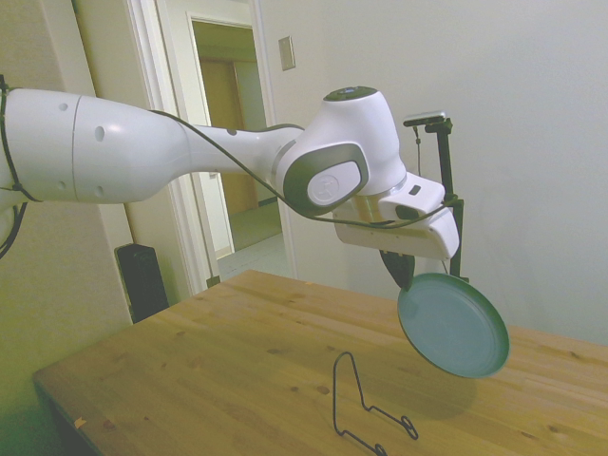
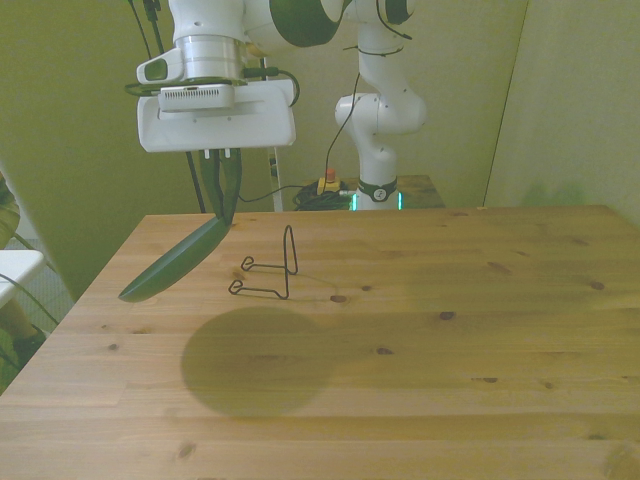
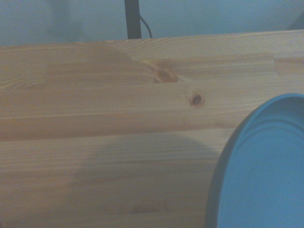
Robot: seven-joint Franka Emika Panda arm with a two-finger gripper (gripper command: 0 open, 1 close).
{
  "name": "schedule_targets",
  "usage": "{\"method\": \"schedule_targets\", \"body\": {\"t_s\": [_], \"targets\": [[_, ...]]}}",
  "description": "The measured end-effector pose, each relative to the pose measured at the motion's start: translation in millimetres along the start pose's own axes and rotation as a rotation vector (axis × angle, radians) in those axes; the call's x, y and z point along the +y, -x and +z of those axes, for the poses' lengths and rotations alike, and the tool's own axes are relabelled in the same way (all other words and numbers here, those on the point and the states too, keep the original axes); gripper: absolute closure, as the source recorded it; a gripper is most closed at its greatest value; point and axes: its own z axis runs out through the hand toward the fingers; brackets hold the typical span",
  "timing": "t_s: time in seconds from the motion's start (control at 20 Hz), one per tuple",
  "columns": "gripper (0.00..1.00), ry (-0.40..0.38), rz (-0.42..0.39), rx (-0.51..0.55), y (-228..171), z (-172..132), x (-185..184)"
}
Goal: Load the plate
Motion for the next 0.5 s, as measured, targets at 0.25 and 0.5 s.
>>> {"method": "schedule_targets", "body": {"t_s": [0.25,0.5], "targets": [[1.0,-0.005,-0.013,-0.007,4,5,-8],[1.0,-0.06,-0.037,-0.01,17,-14,-34]]}}
